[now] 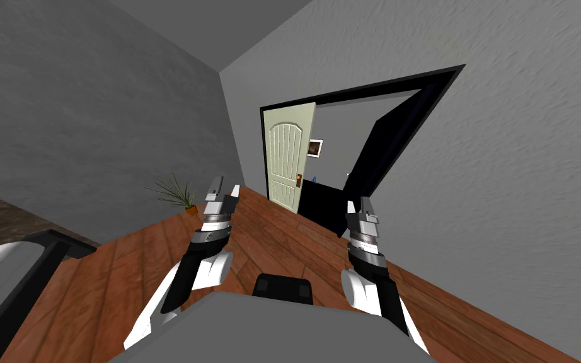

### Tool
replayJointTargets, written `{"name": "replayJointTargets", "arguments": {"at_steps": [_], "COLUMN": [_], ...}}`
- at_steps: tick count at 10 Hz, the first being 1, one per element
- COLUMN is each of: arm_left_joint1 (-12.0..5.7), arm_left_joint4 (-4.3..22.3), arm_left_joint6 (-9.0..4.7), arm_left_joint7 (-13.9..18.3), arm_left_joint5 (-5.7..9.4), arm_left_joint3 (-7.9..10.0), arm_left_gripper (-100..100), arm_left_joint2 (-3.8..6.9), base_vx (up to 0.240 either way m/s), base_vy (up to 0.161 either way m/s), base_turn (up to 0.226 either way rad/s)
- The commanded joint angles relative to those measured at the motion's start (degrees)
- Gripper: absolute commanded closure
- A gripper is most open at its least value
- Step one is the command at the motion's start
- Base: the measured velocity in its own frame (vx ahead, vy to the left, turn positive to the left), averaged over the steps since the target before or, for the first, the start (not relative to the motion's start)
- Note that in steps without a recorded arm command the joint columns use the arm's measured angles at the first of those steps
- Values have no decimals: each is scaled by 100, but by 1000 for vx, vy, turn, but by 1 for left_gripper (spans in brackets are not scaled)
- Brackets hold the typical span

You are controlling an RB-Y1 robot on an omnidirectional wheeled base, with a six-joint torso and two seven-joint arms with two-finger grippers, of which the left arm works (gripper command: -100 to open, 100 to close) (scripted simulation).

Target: Push the door open

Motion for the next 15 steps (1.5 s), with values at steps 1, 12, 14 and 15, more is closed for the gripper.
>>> {"name": "replayJointTargets", "arguments": {"at_steps": [1,12,14,15], "arm_left_joint1": [-119,-941,-1134,-1237], "arm_left_joint4": [209,1651,1984,2147], "arm_left_joint6": [-13,-101,-121,-133], "arm_left_joint7": [-11,-89,-108,-118], "arm_left_joint5": [19,151,183,199], "arm_left_joint3": [0,1,1,1], "arm_left_gripper": [-100,-100,-100,-100], "arm_left_joint2": [65,375,427,452], "base_vx": [46,76,85,90], "base_vy": [-1,8,14,16], "base_turn": [-53,-38,-51,-53]}}
